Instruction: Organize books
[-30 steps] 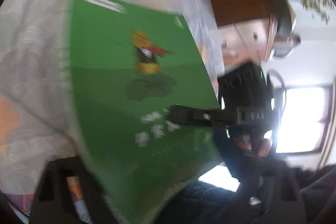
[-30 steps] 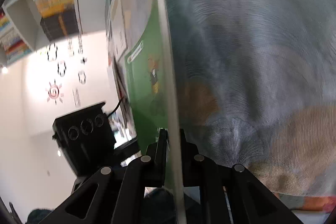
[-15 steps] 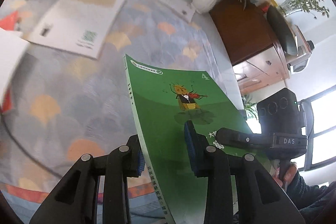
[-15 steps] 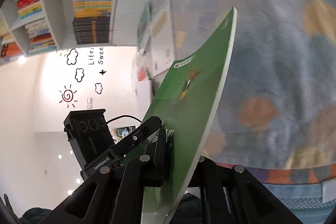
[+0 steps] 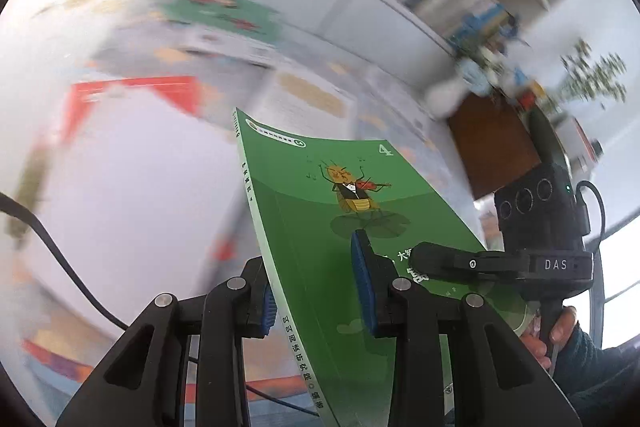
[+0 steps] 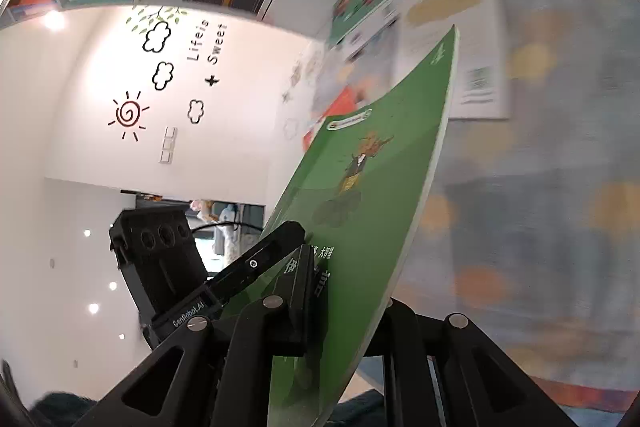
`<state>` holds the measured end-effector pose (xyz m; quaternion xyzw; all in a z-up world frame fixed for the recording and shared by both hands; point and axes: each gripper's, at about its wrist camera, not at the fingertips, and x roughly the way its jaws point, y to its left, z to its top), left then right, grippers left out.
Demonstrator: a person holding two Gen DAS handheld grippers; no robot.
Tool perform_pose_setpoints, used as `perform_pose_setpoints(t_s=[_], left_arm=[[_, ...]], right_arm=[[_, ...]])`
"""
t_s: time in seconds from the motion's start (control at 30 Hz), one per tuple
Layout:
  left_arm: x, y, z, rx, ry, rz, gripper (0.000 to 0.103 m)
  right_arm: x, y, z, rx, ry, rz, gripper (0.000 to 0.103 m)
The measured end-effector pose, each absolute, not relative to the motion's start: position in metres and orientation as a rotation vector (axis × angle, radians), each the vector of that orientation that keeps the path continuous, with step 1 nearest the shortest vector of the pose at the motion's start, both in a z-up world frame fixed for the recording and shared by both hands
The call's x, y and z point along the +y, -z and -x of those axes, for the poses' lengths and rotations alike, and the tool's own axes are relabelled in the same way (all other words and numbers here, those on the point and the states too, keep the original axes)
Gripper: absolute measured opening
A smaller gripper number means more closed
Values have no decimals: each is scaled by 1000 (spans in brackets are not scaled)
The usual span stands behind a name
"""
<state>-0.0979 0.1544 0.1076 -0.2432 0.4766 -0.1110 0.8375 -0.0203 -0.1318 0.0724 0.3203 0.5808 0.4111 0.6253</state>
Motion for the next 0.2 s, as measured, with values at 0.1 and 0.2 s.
perform_pose_setpoints(t_s=[0.1, 0.2], left_arm=[[199, -93, 98, 1040, 192, 564, 30], [237, -77, 102, 1068, 170, 618, 29]], right_arm=[[-75, -64, 18, 1374, -931, -714, 12], [-32, -50, 20, 1418, -923, -704, 12]])
